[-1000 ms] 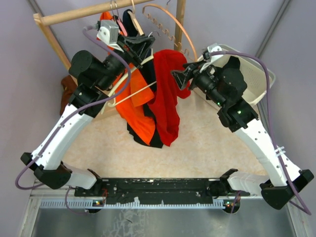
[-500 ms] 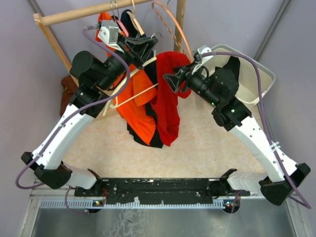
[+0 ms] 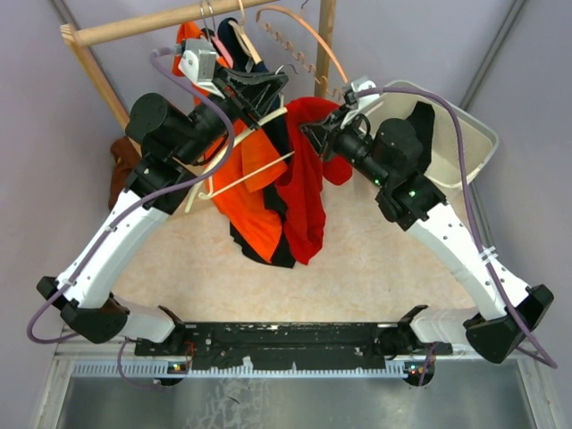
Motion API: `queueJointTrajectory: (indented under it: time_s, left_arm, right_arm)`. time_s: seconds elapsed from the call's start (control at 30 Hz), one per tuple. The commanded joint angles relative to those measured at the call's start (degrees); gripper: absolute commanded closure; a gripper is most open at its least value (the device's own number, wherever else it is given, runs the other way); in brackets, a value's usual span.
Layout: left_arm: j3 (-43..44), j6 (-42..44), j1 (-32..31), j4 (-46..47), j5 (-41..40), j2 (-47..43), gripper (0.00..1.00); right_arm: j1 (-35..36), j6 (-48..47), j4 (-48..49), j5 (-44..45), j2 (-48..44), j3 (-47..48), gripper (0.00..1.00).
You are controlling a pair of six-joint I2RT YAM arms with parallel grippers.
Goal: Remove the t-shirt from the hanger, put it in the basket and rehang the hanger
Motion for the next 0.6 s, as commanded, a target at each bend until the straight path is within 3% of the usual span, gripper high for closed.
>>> queueJointTrajectory:
  time_s: [0.0, 0.3, 0.57]
  left_arm:
    - [2.0, 1.8, -0.4, -1.5, 1.0, -2.8, 1.00]
    - [3.1, 3.2, -0.4, -7.0, 7.7, -7.0, 1.00]
    - [-0.5, 3.9, -0.4, -3.1, 0.3, -10.8, 1.00]
  right_arm:
    - [0.4, 0.7, 3.9, 5.3, -3.8, 0.3, 1.00]
    - [-0.6, 0.4, -0.5, 19.3, -9.3, -3.3, 1.00]
    - [-3.4, -0.1, -5.7, 27.5, -10.9, -4.8, 1.00]
